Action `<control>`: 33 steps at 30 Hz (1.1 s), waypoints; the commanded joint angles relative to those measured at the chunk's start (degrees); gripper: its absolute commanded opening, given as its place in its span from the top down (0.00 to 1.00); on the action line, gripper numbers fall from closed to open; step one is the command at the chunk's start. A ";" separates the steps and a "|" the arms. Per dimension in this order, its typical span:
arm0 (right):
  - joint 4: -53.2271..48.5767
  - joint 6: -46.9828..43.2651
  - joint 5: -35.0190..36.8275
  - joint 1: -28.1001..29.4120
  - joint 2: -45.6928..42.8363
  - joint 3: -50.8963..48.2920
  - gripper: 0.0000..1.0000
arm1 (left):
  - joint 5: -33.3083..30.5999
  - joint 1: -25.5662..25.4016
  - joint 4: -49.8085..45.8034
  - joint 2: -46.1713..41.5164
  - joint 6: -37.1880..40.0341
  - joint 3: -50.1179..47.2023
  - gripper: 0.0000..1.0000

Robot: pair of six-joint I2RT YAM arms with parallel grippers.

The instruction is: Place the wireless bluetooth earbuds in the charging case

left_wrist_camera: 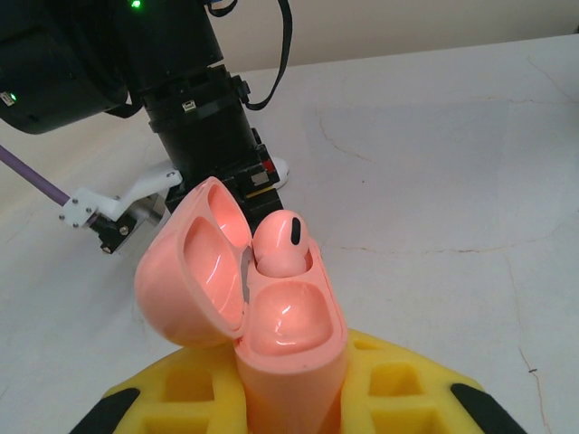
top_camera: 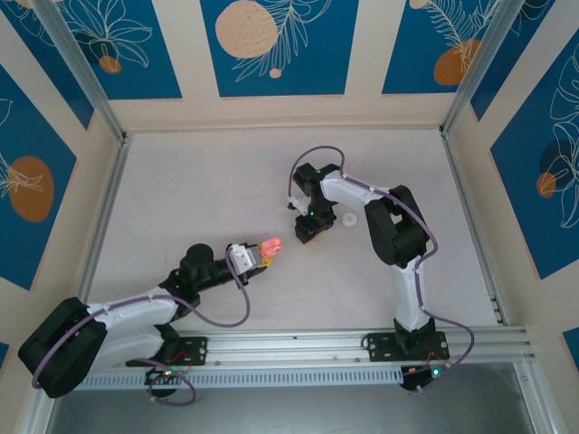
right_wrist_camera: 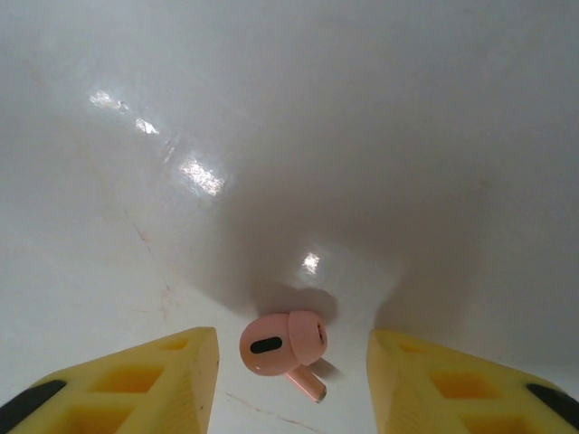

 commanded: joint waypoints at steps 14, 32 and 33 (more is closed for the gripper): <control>0.03 -0.67 -1.16 0.41 3.11 2.21 0.67 | 0.13 -0.53 0.50 0.42 0.65 0.69 0.89; 8.38 7.58 -2.68 -1.22 -6.97 -5.72 0.74 | -0.80 -0.56 3.62 3.95 0.48 0.76 0.89; 9.85 8.87 -3.40 -1.66 -8.22 -6.81 0.74 | -0.89 -0.53 4.68 4.82 0.22 0.88 0.89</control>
